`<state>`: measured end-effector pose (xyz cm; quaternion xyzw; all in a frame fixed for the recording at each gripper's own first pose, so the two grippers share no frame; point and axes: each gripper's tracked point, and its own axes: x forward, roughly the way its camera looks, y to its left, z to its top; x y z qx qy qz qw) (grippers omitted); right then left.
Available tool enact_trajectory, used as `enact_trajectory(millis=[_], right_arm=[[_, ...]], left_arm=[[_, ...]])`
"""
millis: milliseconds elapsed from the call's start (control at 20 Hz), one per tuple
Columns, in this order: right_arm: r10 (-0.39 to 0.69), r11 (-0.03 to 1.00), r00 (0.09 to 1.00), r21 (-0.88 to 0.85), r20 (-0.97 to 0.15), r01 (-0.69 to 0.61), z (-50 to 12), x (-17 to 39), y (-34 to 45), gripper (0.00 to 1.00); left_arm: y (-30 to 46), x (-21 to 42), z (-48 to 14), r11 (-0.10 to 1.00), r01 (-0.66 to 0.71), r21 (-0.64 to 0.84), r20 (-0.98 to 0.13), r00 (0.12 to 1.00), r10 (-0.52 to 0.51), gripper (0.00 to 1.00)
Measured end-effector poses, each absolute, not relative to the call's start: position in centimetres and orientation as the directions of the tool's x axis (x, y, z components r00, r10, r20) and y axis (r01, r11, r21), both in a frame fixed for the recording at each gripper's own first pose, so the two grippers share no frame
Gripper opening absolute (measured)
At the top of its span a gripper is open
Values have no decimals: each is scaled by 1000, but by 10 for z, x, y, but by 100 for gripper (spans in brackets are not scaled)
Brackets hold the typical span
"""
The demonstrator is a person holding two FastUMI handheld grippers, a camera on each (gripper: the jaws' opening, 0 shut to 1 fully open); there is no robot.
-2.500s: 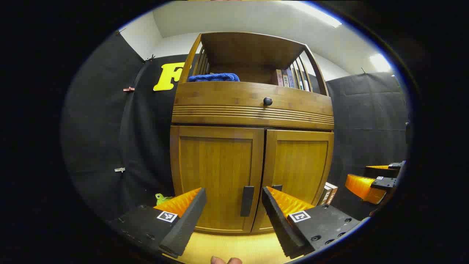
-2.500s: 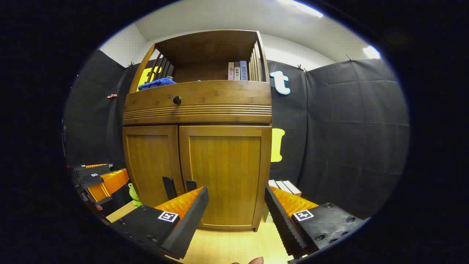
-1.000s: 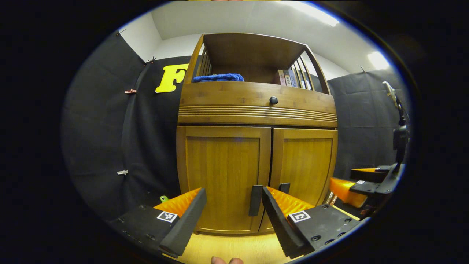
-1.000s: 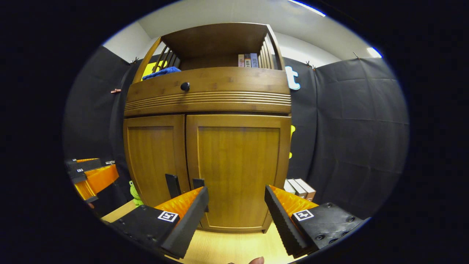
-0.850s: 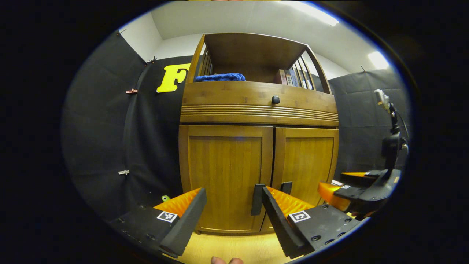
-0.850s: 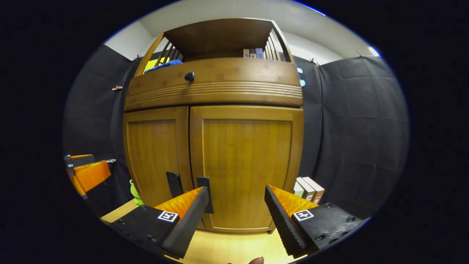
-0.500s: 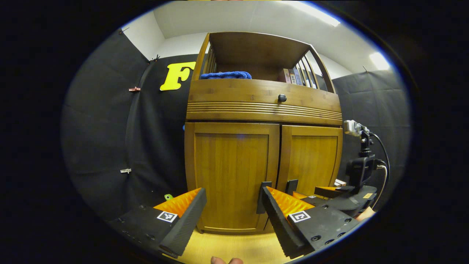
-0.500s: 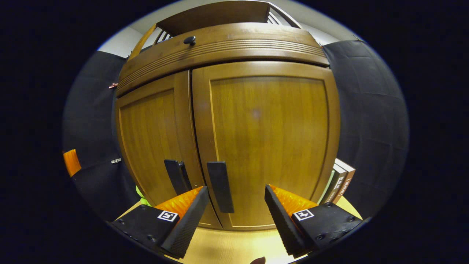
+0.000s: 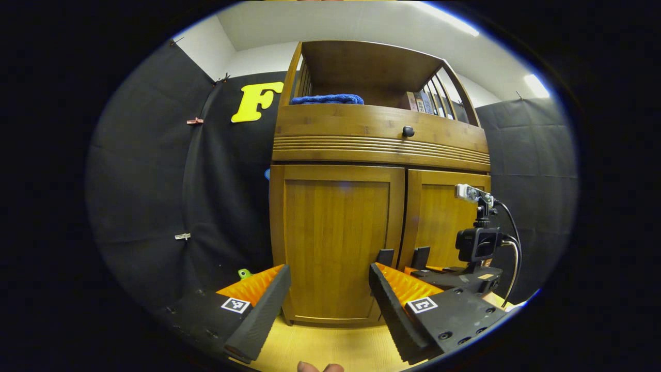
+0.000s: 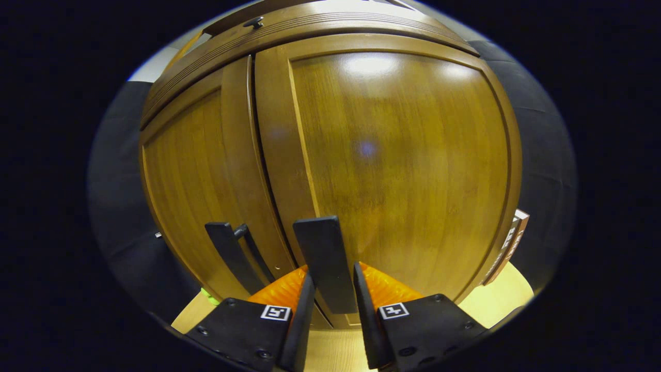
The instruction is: Open the right door of the double-door shoe cabinet with the right hand, and open the left door with the left hand.
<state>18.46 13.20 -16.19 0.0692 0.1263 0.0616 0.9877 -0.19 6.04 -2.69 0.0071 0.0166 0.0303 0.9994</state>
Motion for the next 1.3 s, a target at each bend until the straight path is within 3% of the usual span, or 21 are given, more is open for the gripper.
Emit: enact_trajectory(millis=[100, 150, 250, 400, 450, 700, 1300], right_arm=[[138, 987, 963, 114, -231, -114, -167, 186, 133, 39], [143, 988, 966, 89, -215, -127, -165, 186, 133, 38], [175, 984, 958, 74, -229, -162, -167, 180, 133, 21], [225, 974, 946, 86, -235, -210, -166, 154, 128, 24], [236, 971, 945, 84, -228, -222, -165, 143, 125, 24], [265, 964, 939, 89, -219, -252, -158, 85, 99, 24], [154, 988, 952, 54, -264, -145, -151, -1, -6, 23]], left_arm=[[61, -6, -25, 998, -66, 19, -32, 997, 66, 92], [60, -8, -26, 998, -65, 19, -33, 997, 65, 95], [57, -12, -24, 998, -63, 16, -32, 997, 64, 95], [51, -18, -19, 998, -58, 11, -25, 998, 58, 92], [49, -19, -19, 998, -56, 9, -23, 998, 56, 97], [35, -27, -17, 999, -41, 15, -22, 999, 41, 92], [-2, -16, -17, 1000, 0, 23, -19, 1000, 1, 92]])
